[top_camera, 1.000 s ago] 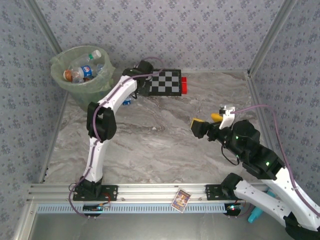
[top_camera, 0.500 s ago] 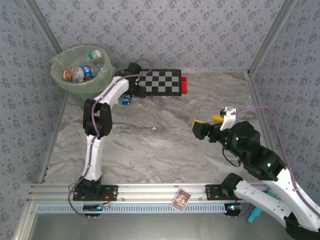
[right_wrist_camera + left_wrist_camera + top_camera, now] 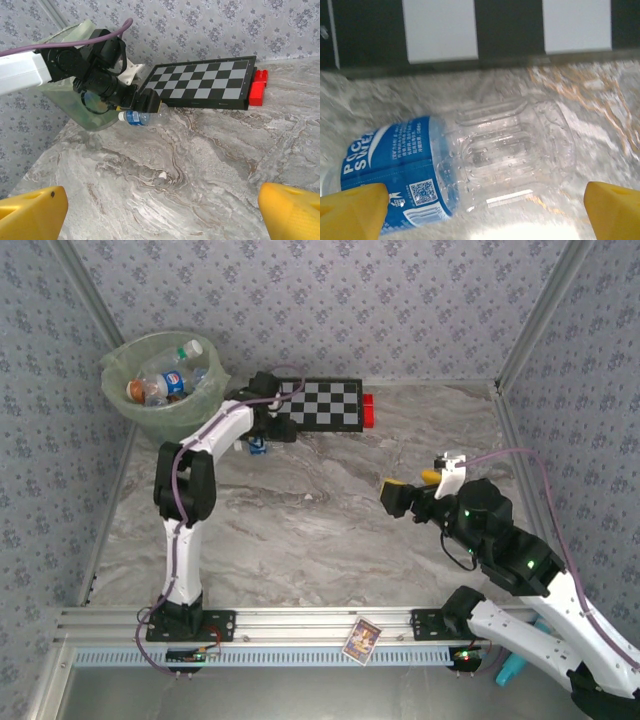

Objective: Put the plastic bottles in the bin

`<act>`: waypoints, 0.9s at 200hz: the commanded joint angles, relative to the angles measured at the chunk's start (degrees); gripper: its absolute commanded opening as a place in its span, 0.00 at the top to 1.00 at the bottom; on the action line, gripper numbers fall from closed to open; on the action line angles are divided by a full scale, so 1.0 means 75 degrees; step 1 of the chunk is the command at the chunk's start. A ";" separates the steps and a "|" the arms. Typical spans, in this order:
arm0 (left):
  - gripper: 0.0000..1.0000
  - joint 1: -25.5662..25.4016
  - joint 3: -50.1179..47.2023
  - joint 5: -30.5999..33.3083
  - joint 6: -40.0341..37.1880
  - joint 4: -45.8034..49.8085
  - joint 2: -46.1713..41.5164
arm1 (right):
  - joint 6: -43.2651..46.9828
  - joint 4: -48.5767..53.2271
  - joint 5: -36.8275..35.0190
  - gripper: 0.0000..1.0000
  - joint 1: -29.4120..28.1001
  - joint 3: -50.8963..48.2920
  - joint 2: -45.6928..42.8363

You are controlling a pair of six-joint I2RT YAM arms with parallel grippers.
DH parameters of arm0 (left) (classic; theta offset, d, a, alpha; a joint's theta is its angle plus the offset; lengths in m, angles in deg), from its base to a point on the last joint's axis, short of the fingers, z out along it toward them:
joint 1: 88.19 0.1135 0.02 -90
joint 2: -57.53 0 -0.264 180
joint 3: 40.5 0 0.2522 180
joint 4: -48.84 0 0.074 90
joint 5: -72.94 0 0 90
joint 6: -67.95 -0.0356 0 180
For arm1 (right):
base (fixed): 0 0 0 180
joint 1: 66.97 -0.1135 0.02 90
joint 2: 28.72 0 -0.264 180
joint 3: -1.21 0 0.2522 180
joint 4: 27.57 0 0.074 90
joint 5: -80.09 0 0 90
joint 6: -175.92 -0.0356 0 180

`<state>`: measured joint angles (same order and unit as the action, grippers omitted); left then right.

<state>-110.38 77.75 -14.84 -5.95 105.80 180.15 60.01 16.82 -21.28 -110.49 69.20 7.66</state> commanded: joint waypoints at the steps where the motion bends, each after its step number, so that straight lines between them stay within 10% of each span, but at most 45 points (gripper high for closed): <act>1: 0.00 -0.0443 -0.0629 -0.0788 0.0473 0.0087 -0.0197 | 0.0021 -0.0360 -0.0072 0.01 -0.0045 -0.0080 0.0101; 83: 0.00 -0.1201 -0.1581 -0.0237 0.0593 -0.0093 -0.1381 | 0.0086 -0.0674 0.0110 0.01 -0.0050 -0.0059 0.0467; 180: 0.00 -0.0024 -0.0304 -0.0309 -0.1082 0.0052 -0.0477 | -0.0025 -0.0591 0.0169 0.01 -0.0056 -0.0035 0.0517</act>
<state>-112.24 71.89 -14.51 -9.45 104.93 173.12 60.01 12.69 -20.58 -110.49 69.12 11.90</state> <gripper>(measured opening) 0.997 0.995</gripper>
